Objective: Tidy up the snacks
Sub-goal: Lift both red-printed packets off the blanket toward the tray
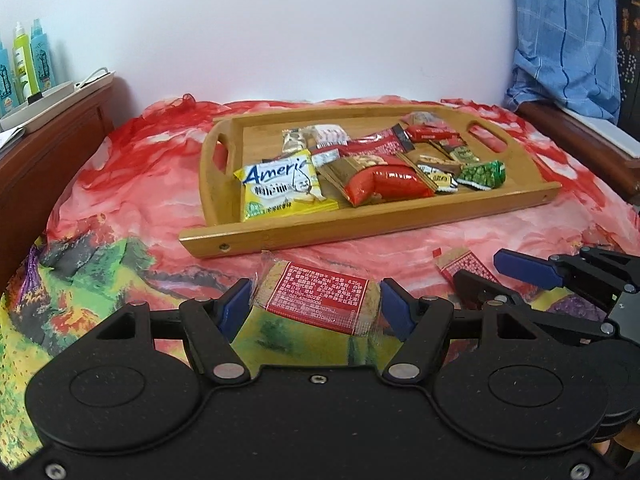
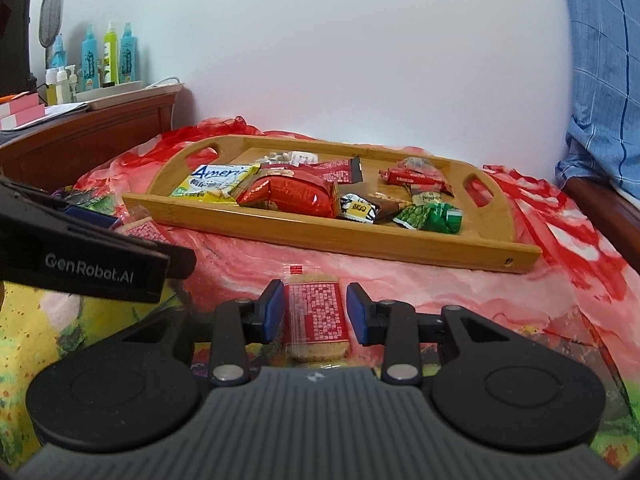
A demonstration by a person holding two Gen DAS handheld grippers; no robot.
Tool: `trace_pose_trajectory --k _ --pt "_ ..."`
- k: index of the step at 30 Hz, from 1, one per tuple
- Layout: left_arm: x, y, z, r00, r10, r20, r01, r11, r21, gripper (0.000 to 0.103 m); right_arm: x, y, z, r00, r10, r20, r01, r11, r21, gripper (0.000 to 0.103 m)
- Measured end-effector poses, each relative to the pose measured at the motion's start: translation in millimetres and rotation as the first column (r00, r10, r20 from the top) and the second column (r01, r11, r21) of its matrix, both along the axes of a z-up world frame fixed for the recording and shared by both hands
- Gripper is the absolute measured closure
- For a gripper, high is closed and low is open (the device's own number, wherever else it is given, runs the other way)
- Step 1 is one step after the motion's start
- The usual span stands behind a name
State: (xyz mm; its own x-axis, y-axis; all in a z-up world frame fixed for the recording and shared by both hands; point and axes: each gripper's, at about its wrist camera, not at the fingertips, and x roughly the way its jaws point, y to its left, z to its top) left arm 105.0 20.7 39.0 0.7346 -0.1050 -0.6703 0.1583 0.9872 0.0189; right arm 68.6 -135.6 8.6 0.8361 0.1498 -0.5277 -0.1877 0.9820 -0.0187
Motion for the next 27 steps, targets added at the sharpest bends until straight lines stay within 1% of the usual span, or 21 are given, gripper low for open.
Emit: trace_pose_trajectory --k 10,15,20,25,27 --pt "5 1 -13 0.999 0.037 -0.028 -0.037 0.999 0.004 0.036 10 -2 -9 0.999 -0.015 -0.032 0.016 0.999 0.037 0.049" --pt "6 2 -19 0.997 0.058 -0.042 -0.057 0.998 0.010 0.036 9 3 -12 1.000 -0.013 -0.019 0.013 1.000 0.015 0.047" --pt "6 2 -23 0.997 0.067 -0.033 -0.066 0.998 0.022 0.035 9 5 -13 1.000 -0.010 -0.010 0.010 1.000 -0.006 0.047" --pt "6 4 -25 0.996 0.078 -0.030 -0.078 0.997 0.017 0.035 10 8 -14 1.000 -0.012 -0.006 0.012 1.000 -0.022 0.047" --pt "6 5 -26 0.996 0.082 -0.028 -0.082 0.997 0.016 0.035 12 8 -14 1.000 -0.016 -0.006 0.016 0.999 -0.031 0.042"
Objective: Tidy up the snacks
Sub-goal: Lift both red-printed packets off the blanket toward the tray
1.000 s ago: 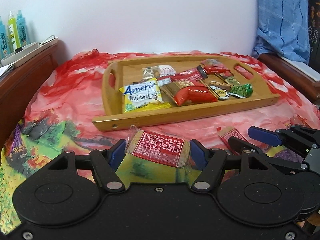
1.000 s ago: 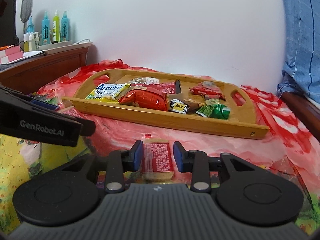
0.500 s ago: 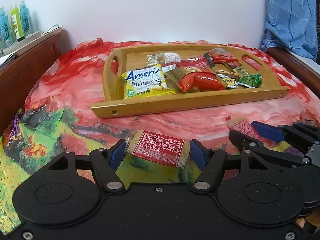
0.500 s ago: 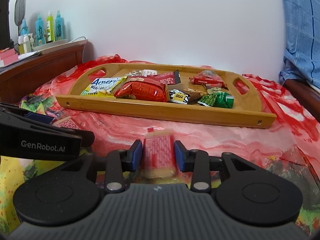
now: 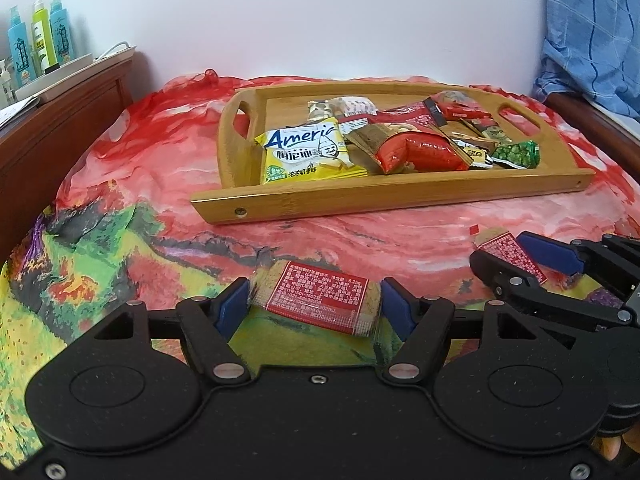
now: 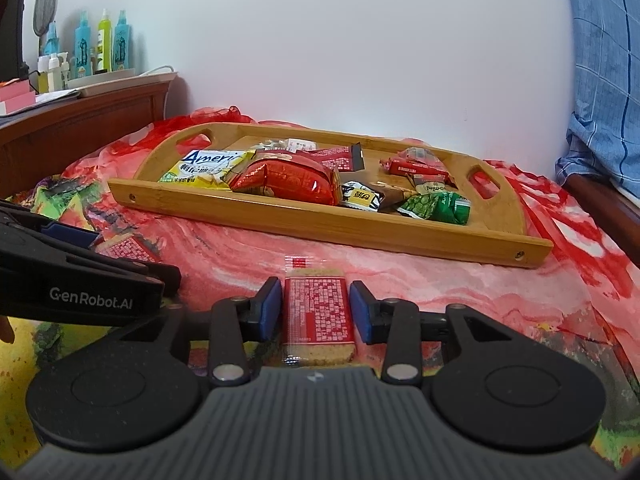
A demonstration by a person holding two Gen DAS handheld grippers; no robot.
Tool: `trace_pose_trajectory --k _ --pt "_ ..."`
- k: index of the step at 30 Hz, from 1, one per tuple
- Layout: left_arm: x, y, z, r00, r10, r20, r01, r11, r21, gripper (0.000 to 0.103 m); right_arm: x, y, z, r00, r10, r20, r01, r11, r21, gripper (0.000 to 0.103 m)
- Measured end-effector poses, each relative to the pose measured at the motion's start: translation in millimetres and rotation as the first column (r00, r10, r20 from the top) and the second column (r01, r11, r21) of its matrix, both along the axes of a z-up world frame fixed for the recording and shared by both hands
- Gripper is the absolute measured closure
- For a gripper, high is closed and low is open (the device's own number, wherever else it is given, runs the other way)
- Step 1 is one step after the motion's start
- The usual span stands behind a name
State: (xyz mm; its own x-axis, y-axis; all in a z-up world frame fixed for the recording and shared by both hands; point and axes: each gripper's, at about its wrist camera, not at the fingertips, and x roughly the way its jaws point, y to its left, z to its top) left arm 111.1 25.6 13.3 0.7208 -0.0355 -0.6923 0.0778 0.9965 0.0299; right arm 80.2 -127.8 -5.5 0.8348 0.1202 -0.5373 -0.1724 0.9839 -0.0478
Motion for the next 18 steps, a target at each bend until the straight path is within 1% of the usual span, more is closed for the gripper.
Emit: trace_pose_trajectory --k 1,2,3,4,5,6,8,10,12,15,17,18 --pt "0 0 0 1.000 0.004 0.001 -0.004 1.000 0.001 0.035 1 0 0 1.000 -0.010 -0.002 0.010 1.000 -0.004 0.034" --pt "0 1 0 1.000 0.007 0.000 -0.007 1.000 0.000 0.035 2 -1 -1 1.000 -0.024 -0.005 0.024 1.000 -0.008 0.024" --pt "0 3 0 1.000 0.011 0.000 -0.011 1.000 -0.007 0.035 5 -4 -1 0.999 -0.048 -0.014 0.048 0.999 -0.008 0.019" --pt "1 4 0 1.000 0.014 -0.004 -0.014 1.000 -0.014 0.034 9 -9 -1 0.997 -0.068 -0.031 0.068 0.998 0.005 0.011" --pt "1 5 0 1.000 0.015 -0.006 -0.015 1.000 -0.019 0.034 13 -15 -2 0.996 -0.077 -0.050 0.078 0.997 0.029 0.005" --pt "1 6 0 1.000 0.016 -0.007 -0.016 1.000 -0.019 0.033 17 -19 -2 0.995 -0.079 -0.065 0.082 0.996 0.043 0.004" --pt "1 5 0 1.000 0.017 -0.004 -0.017 1.000 -0.009 0.033 20 -22 -2 0.994 -0.074 -0.075 0.077 0.996 0.039 0.002" --pt "0 4 -1 1.000 0.021 0.000 -0.021 1.000 -0.003 0.033 19 -20 -3 0.994 -0.083 -0.068 0.086 0.996 0.032 0.003" --pt "1 5 -1 1.000 0.024 0.001 -0.024 1.000 -0.002 0.031 17 -19 -3 0.994 -0.090 -0.067 0.092 0.995 0.034 0.006" --pt "0 3 -1 1.000 0.023 0.003 -0.023 1.000 0.007 0.031 10 -17 -2 0.996 -0.079 -0.053 0.081 0.995 0.052 0.019" --pt "0 2 -1 1.000 0.021 0.006 -0.021 1.000 0.008 0.031 3 -12 1 0.998 -0.051 -0.037 0.053 0.997 0.056 0.038" --pt "-1 2 -1 1.000 0.019 0.007 -0.019 1.000 0.007 0.033 0 -9 2 0.999 -0.030 -0.031 0.032 0.998 0.061 0.042"
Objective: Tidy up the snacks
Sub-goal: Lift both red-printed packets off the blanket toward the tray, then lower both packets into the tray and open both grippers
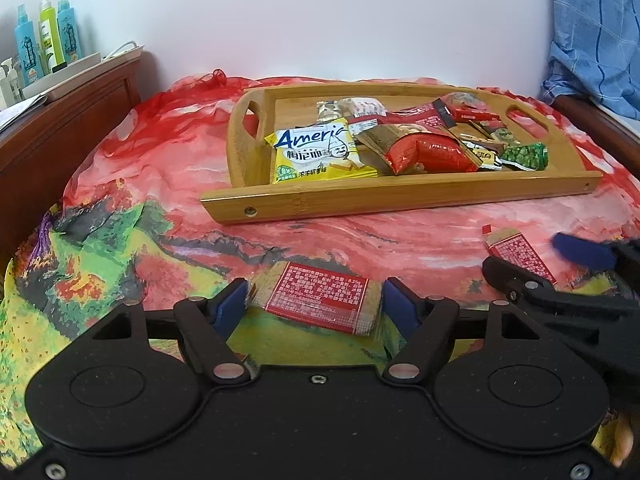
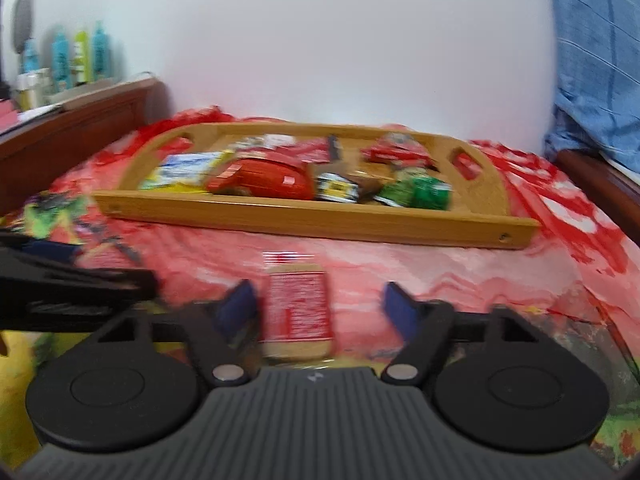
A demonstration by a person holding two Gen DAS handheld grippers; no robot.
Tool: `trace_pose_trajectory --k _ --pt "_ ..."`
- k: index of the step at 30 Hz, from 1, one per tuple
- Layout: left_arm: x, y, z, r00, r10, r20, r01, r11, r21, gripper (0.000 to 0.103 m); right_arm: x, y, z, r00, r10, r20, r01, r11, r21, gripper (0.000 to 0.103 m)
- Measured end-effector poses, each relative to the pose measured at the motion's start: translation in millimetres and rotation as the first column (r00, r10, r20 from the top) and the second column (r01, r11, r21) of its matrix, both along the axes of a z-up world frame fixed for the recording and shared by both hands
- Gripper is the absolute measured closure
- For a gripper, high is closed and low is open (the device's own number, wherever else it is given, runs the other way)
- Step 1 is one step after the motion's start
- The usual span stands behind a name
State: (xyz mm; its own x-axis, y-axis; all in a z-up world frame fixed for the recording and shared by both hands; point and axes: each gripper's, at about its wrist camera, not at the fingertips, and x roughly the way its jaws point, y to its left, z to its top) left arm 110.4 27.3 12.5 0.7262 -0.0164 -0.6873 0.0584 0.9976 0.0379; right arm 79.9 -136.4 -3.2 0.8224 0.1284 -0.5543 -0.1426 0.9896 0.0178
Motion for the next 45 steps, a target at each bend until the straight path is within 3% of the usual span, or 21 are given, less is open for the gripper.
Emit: trace_pose_trajectory --k 3,7,8,9,13,14,18,22,30,32,35,45 --pt "-2 -2 1 1.000 -0.009 0.005 0.009 1.000 0.006 0.036 -7 10 2 0.999 0.048 0.013 -0.048 0.999 -0.003 0.063" --pt "-4 0 4 1.000 0.002 0.003 -0.002 1.000 -0.014 0.036 -9 8 6 0.998 0.061 0.026 -0.061 0.998 0.031 0.068" --pt "-6 0 5 1.000 0.001 0.004 -0.001 1.000 -0.017 0.036 -10 7 8 0.998 0.056 0.032 -0.057 0.998 0.039 0.073" --pt "-7 0 6 1.000 0.000 0.006 0.000 1.000 -0.016 0.036 -11 6 11 0.998 0.053 0.044 -0.055 0.997 0.047 0.087" --pt "-11 -3 15 1.000 -0.011 0.029 0.012 1.000 -0.015 0.036 -16 4 20 0.995 0.055 0.082 -0.059 0.998 0.037 0.085" --pt "-11 -4 17 0.999 -0.012 0.033 0.013 1.000 -0.016 0.036 -16 4 20 0.995 0.055 0.083 -0.058 0.998 0.033 0.079" --pt "-9 -5 21 0.999 -0.010 0.034 0.011 1.000 -0.022 0.036 -13 4 15 0.997 0.071 0.036 -0.073 0.996 0.051 0.075" --pt "-8 -4 19 1.000 0.002 0.022 -0.002 1.000 -0.025 0.036 -10 5 12 0.999 0.050 0.023 -0.050 0.999 0.014 0.055" --pt "-7 -3 14 1.000 0.012 0.009 -0.011 1.000 -0.022 0.036 -4 4 4 0.997 0.082 -0.013 -0.082 0.997 0.004 0.040" --pt "-8 -3 15 1.000 0.014 0.008 -0.013 1.000 -0.028 0.036 -5 7 3 0.996 0.089 -0.007 -0.089 0.996 -0.006 0.042" --pt "-8 -3 17 1.000 0.012 0.019 -0.012 1.000 -0.028 0.036 -8 13 4 0.994 0.110 0.003 -0.110 0.994 -0.029 0.064" --pt "-7 -2 44 0.996 0.009 0.088 -0.005 0.999 -0.048 0.036 -17 1 27 0.991 0.067 0.118 -0.072 0.997 0.038 0.065"
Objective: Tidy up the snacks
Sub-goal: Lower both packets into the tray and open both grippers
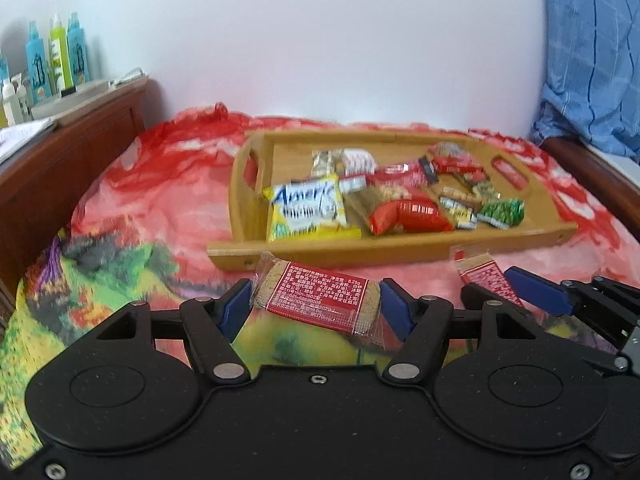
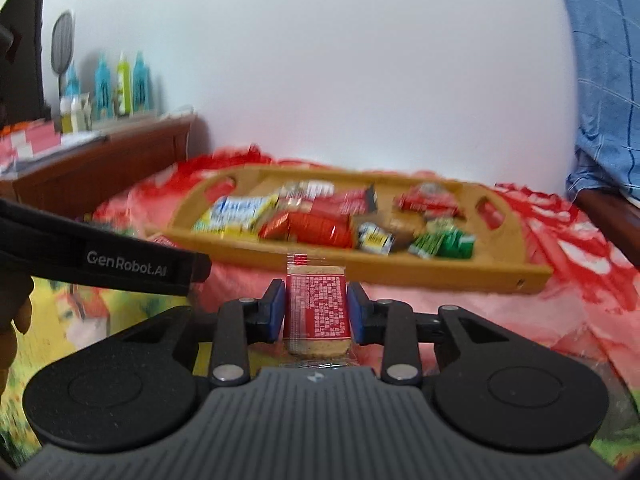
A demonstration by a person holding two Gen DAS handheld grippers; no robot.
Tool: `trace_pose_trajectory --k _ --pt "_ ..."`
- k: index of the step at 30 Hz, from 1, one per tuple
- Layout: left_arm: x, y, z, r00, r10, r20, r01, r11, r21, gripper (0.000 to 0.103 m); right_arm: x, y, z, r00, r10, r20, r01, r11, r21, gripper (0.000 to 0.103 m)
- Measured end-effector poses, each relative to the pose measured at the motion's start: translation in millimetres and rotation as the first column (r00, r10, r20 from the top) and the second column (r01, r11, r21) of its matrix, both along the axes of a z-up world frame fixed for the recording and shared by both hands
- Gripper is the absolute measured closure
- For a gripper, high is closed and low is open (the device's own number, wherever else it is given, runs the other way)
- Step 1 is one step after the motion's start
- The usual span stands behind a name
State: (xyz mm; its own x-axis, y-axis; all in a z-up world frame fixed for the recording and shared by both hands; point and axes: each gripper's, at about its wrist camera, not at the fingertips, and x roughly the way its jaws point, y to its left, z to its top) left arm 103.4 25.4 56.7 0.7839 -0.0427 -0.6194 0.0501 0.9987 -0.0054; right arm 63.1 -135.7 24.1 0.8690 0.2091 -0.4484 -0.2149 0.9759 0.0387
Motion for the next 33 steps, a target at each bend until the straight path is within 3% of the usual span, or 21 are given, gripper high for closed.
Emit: trace_pose_trajectory --k 6,16,24,33 --pt "21 1 19 1.000 0.014 0.023 -0.013 1.000 -0.009 0.036 19 -21 20 0.999 -0.035 0.024 0.033 0.998 0.051 0.065" --pt "96 -6 40 0.998 0.061 0.016 -0.060 0.998 -0.017 0.036 90 -69 43 0.995 -0.099 0.022 0.096 0.987 0.126 0.065" --pt "154 -12 30 0.995 0.094 -0.036 -0.096 0.994 -0.045 0.036 143 -86 30 0.994 -0.103 -0.032 0.107 0.978 0.180 0.065" --pt "200 -10 12 0.987 0.133 -0.090 -0.136 0.990 -0.037 0.036 178 -75 21 0.997 -0.066 -0.040 0.071 0.987 0.147 0.065"
